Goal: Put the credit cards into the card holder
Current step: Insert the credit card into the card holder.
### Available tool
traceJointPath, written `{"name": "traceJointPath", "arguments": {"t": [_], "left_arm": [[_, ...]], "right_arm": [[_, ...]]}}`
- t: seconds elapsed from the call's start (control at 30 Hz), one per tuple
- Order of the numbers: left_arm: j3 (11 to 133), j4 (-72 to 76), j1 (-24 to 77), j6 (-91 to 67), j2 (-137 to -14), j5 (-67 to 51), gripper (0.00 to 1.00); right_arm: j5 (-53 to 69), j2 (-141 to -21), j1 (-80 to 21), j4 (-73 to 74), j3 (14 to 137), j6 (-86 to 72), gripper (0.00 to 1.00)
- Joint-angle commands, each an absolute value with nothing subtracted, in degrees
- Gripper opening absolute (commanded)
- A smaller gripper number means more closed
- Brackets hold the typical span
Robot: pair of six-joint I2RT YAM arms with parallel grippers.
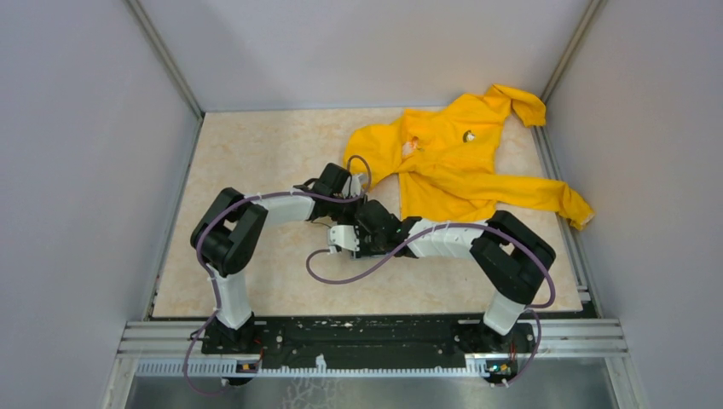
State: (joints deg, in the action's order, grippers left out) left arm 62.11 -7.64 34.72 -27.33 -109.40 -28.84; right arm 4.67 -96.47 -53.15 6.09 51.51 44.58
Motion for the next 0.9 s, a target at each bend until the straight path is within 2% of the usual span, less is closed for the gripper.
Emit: {"name": "traceJointPath", "arguments": {"t": [0.0,0.4,0.53,0.63,0.77,0.87], "left_arm": [[59.2,-15.6,34.4,-24.5,-111.3,-24.5,0.36],[58.4,-15.3,34.2,-24.9,-107.7,-23.6,0.39],[57.3,-14.4,34.2,-25.4,-103.8,-23.2,0.40],[56.2,-13.0,34.1,-25.7,-100.0,-23.2,0.46],[54.3,-9.7,34.2,-26.1,-95.2,-24.1,0.47],[52.5,-7.1,34.2,-25.8,-91.6,-25.0,0.48]], "right_arm": [[2.6,-96.7,-52.9,8.4,53.4,46.1,0.02],[6.9,-93.4,-49.3,11.5,53.5,46.3,0.02],[17.1,-89.0,-48.2,16.3,54.4,46.3,0.04],[27.1,-85.7,-46.8,21.5,55.4,48.5,0.05],[38.5,-82.8,-44.2,26.6,56.8,52.0,0.07],[42.2,-81.8,-42.7,29.1,57.8,53.2,0.09]]}}
